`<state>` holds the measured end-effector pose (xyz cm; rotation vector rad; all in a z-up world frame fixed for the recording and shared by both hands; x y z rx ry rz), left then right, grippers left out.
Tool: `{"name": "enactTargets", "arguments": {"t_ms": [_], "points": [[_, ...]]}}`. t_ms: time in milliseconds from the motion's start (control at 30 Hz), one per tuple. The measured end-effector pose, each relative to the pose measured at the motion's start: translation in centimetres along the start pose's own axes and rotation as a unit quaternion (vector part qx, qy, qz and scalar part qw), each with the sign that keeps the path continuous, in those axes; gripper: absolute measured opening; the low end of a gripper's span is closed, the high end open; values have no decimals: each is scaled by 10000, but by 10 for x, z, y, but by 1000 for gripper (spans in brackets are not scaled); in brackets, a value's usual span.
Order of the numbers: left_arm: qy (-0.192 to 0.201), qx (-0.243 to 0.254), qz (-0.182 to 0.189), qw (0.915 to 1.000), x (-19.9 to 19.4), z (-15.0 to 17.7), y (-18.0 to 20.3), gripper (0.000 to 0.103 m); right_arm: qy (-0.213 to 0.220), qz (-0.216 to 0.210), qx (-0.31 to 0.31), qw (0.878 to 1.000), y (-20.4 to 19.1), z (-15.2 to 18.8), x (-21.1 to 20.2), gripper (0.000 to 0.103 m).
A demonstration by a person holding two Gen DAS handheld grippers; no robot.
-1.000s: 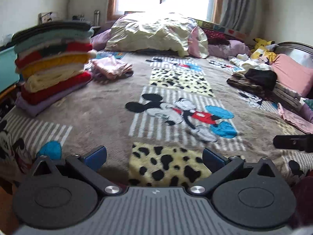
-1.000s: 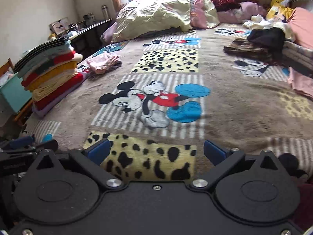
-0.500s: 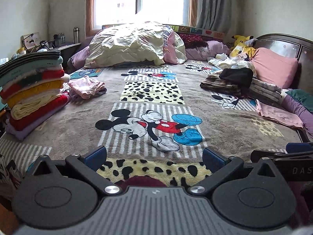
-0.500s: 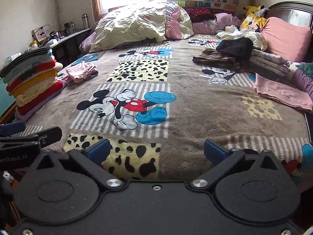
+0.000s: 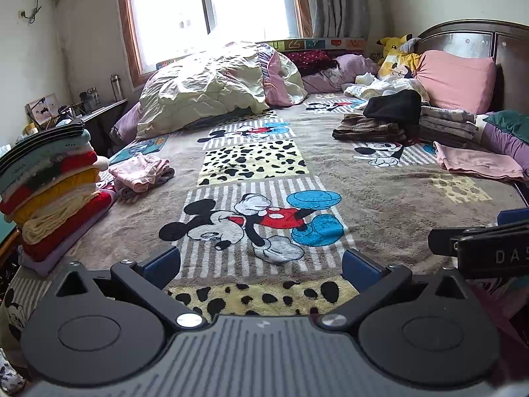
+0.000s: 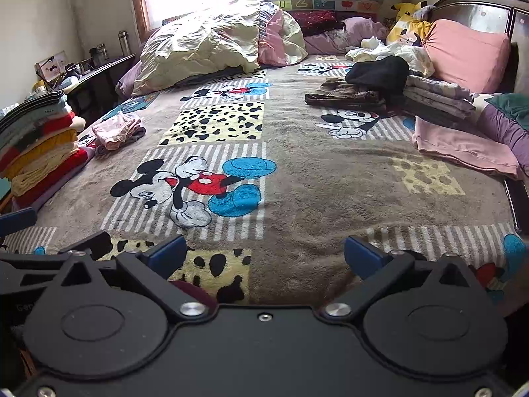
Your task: Fold clothes
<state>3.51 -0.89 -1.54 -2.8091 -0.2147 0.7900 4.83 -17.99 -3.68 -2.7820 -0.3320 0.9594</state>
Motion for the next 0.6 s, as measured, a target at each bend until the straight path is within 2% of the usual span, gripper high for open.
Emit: {"name": "enactTargets", "arguments": {"t_ms": [600], "points": [[-78, -227, 159, 9996, 6, -1, -6, 103, -131, -74, 44, 9999, 0, -1, 7, 102]]}}
Point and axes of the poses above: each gripper's, at about its wrist camera, not at the fingertips, and x roughly the way its jaws point, y to its right, z to its underside, the point moved 3 cm from there along x, roughly the way its jaws point, and after that the axes turned 7 degrees about -z, right-handed, at the moved point
